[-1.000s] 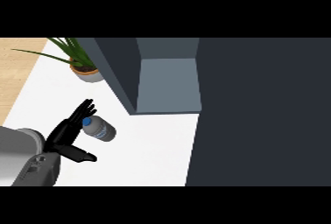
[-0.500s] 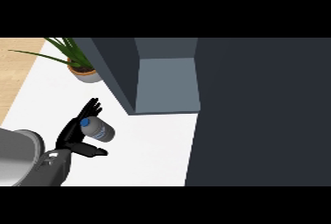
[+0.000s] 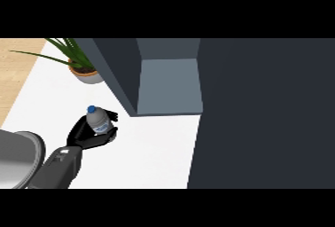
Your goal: Pick up the bottled water, place it into the cabinet and close the cabinet
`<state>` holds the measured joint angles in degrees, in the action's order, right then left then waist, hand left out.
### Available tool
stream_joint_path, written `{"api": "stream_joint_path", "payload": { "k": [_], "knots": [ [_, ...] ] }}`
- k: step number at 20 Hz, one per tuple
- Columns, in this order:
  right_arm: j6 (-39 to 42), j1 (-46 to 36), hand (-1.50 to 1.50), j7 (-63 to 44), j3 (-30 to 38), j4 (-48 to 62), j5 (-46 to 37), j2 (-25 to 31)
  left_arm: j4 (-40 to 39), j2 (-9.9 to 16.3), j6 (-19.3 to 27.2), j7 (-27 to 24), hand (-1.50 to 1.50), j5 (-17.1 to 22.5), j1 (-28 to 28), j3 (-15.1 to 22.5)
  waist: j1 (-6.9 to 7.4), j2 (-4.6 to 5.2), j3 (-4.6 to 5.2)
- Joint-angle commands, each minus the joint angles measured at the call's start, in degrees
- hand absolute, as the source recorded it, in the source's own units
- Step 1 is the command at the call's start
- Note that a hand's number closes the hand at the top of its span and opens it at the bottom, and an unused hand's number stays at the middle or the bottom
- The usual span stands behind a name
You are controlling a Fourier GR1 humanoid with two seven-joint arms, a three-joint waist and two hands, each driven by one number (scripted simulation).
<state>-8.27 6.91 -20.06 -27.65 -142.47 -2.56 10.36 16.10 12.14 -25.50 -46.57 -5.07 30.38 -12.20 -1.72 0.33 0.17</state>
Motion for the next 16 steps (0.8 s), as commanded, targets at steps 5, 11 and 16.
{"api": "stream_joint_path", "payload": {
  "k": [5,11,16],
  "knots": [
    [-0.62,0.75,-1.50,-1.55,-0.19,-4.35,-1.88,1.04,5.79,-0.49,0.29,-10.68,1.50,-6.35,-0.07,6.74,0.79,-0.37,-0.08],
    [-2.22,-3.05,-1.50,-6.69,0.62,-4.69,-2.37,0.63,7.30,-3.18,9.19,-16.53,1.50,-6.34,-1.92,6.13,1.11,-0.17,-0.02],
    [-2.28,2.42,-1.50,-2.53,-0.25,-6.30,-2.79,2.70,12.90,-11.73,26.42,-11.64,1.50,-1.41,-6.64,0.75,1.69,-0.91,-0.17]
  ]
}}
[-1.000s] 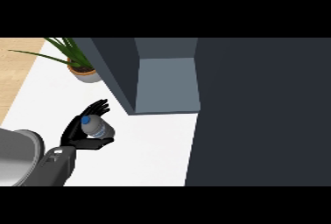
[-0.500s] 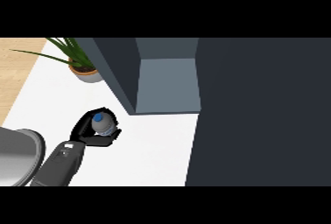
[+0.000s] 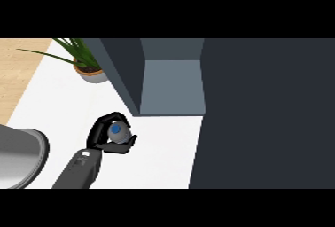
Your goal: Pick up the bottled water, place it into the cabinet and close the cabinet
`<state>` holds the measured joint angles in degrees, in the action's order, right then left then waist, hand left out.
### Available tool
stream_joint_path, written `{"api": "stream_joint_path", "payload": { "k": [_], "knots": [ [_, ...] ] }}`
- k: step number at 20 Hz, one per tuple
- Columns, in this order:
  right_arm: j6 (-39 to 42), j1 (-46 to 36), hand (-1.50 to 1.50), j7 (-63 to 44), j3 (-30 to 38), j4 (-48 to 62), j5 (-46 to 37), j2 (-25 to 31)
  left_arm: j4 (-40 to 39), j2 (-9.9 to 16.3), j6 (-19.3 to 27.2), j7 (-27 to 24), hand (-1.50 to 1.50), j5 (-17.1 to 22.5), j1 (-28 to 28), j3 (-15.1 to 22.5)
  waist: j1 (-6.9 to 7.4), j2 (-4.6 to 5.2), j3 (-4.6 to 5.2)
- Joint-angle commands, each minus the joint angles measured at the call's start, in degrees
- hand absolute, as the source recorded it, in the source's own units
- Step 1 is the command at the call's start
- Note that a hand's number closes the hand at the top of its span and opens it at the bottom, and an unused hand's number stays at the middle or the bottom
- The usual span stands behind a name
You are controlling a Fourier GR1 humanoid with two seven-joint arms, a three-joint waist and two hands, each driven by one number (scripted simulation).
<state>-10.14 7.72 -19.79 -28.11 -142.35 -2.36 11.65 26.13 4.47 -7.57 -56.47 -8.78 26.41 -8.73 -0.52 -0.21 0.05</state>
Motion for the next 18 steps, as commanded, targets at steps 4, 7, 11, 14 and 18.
{"api": "stream_joint_path", "payload": {
  "k": [4,7,11,14,18],
  "knots": [
    [0.56,3.66,-1.50,-1.62,-0.13,-6.57,-1.33,2.08,8.71,-4.36,6.80,2.63,1.50,10.88,-4.66,3.98,0.16,-0.23,-0.08],
    [-0.08,2.63,-1.50,-0.62,0.39,-5.13,-1.40,1.01,12.68,-4.41,9.81,6.51,1.50,18.22,-3.38,10.93,-0.09,-0.14,-0.05],
    [1.18,4.08,-1.50,0.67,1.23,-4.99,0.06,2.73,24.56,-4.45,11.12,18.40,1.50,22.91,-4.09,15.15,0.32,-0.21,-0.10],
    [-1.20,4.42,-1.50,-2.65,-2.40,-8.19,-3.74,2.06,32.71,-4.45,16.53,21.73,1.50,26.35,-6.04,21.99,-0.01,-0.42,-0.06],
    [-0.63,5.26,-1.50,3.38,-1.65,-3.98,-2.72,1.92,35.90,-4.46,26.25,23.99,1.50,30.21,-5.50,30.16,-0.43,0.00,-0.06]
  ]
}}
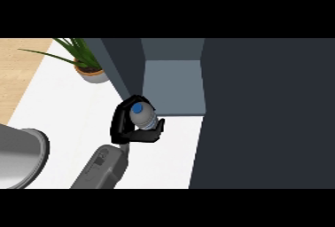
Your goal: Pick up the bottled water, place it into the cabinet and close the cabinet
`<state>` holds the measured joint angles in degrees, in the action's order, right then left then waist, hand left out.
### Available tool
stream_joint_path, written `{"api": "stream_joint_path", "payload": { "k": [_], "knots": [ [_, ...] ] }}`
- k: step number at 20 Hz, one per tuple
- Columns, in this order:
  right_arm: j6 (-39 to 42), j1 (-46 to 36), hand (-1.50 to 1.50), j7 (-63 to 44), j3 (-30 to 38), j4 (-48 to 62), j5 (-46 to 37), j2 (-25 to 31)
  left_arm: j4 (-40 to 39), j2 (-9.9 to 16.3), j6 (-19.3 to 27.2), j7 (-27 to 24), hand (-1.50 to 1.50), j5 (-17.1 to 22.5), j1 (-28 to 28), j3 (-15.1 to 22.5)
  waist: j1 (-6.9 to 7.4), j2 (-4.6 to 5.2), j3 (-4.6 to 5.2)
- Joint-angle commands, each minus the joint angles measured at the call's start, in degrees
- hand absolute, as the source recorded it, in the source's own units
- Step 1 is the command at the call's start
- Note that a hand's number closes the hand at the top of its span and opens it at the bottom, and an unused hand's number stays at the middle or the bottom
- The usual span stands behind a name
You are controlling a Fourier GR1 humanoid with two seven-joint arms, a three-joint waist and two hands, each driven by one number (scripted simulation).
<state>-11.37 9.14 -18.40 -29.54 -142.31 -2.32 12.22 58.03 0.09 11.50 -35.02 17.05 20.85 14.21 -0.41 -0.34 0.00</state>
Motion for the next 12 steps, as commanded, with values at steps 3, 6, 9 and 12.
{"api": "stream_joint_path", "payload": {
  "k": [3,6,9,12],
  "knots": [
    [-1.28,3.51,-1.50,-2.82,-5.56,-7.00,-6.14,0.42,6.79,-0.08,9.62,8.89,1.50,3.42,5.28,5.76,-0.40,0.08,0.02],
    [-0.37,2.09,-1.50,0.12,0.01,-4.40,-2.30,0.78,7.05,-0.08,14.55,10.51,1.50,4.25,7.05,9.44,-0.26,0.23,-0.01],
    [0.42,3.34,-1.50,-2.08,0.43,-7.26,-1.11,2.28,0.22,-0.08,17.59,8.33,1.50,6.12,11.23,10.84,-0.69,0.34,0.01],
    [0.30,5.55,-1.50,3.83,-0.14,-4.12,-1.66,1.74,-0.11,-0.08,19.93,13.87,1.50,5.79,15.90,10.14,-0.69,0.28,-0.02]
  ]
}}
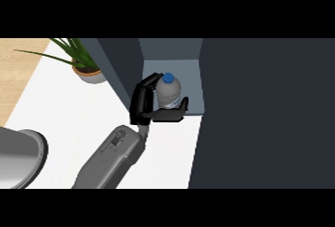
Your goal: Pick up the bottled water, place it into the cabinet and close the cabinet
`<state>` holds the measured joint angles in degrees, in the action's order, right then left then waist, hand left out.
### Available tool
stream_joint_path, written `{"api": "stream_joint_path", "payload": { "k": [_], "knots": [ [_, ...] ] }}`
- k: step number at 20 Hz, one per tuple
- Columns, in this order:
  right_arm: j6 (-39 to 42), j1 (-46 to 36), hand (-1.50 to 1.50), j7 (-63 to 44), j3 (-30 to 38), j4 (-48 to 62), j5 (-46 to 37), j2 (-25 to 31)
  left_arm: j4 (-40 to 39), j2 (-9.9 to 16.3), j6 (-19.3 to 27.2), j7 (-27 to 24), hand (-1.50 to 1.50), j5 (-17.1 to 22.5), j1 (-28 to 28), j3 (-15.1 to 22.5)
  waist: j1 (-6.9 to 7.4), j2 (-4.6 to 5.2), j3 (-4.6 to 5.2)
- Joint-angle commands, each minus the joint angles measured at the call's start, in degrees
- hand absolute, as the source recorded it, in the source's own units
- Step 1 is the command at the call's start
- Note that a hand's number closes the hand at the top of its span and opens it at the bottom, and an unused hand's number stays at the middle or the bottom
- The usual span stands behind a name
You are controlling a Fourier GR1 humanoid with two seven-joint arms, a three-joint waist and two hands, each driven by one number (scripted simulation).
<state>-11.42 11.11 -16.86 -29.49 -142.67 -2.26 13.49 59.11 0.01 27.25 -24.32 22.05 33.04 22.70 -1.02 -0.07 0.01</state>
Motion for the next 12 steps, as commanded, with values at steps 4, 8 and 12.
{"api": "stream_joint_path", "payload": {
  "k": [4,8,12],
  "knots": [
    [1.37,2.21,-1.50,-2.87,3.55,-7.30,1.77,2.31,-10.89,-0.01,2.26,0.41,1.50,5.08,8.93,-1.87,-0.45,0.25,0.01],
    [0.47,3.67,-1.50,-0.18,-2.41,-5.64,-2.62,0.36,-13.81,-0.01,5.84,1.92,1.50,9.85,12.94,-0.45,-0.89,0.22,0.03],
    [1.50,4.57,-1.50,2.13,1.45,-4.02,1.08,0.92,-19.48,-0.01,7.31,0.50,1.50,9.95,15.28,-2.91,-0.71,0.30,0.00]
  ]
}}
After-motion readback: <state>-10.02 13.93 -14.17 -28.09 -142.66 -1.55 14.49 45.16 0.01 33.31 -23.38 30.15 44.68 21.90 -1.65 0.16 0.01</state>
